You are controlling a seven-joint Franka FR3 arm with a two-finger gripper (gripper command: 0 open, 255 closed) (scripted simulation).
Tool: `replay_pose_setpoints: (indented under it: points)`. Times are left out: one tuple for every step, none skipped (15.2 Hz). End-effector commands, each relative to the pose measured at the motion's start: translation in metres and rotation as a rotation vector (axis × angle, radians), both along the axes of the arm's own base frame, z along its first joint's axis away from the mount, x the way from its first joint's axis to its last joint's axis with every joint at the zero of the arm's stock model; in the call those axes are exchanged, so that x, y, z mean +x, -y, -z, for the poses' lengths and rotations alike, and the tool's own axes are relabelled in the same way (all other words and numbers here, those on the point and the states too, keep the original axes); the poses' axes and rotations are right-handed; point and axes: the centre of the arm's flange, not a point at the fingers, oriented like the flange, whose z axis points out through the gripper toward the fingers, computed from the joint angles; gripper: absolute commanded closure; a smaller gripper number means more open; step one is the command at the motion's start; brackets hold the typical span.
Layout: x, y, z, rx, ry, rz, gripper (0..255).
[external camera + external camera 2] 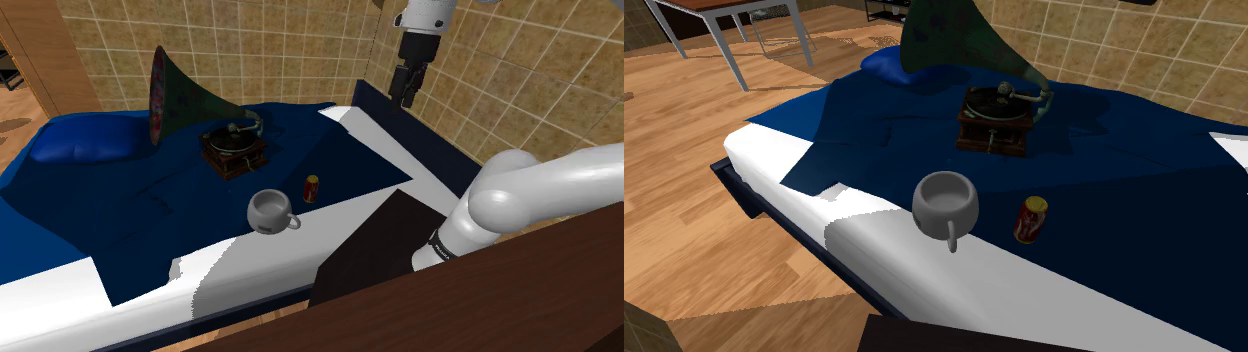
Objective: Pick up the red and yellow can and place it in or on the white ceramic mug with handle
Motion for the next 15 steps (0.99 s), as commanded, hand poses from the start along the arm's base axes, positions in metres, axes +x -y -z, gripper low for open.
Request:
replay_pose_setpoints:
  points:
    - [0.0,0.0,0.0,0.0,0.0,0.0,0]
    - [0.007,0.0,0.011,0.0,-0.001,0.008,0]
    - [0.015,0.001,0.022,0.0,-0.002,0.016,0]
    - [0.022,0.001,0.033,0.0,-0.003,0.025,0]
    - [0.03,0.002,0.044,0.0,-0.005,0.033,0]
    - [0.037,0.002,0.055,0.0,-0.006,0.041,0]
    - [0.044,0.003,0.066,0.0,-0.007,0.049,0]
    - [0.051,0.004,0.077,0.0,-0.008,0.057,0]
    - [0.059,0.005,0.088,0.0,-0.009,0.066,0]
    - [0.066,0.005,0.099,0.0,-0.01,0.074,0]
    - [0.073,0.006,0.11,0.0,-0.011,0.082,0]
    - [0.08,0.007,0.121,-0.001,-0.012,0.09,0]
    - [0.088,0.008,0.133,-0.001,-0.014,0.099,0]
    - [0.095,0.009,0.144,-0.001,-0.015,0.107,0]
    - [0.102,0.011,0.155,-0.001,-0.016,0.115,0]
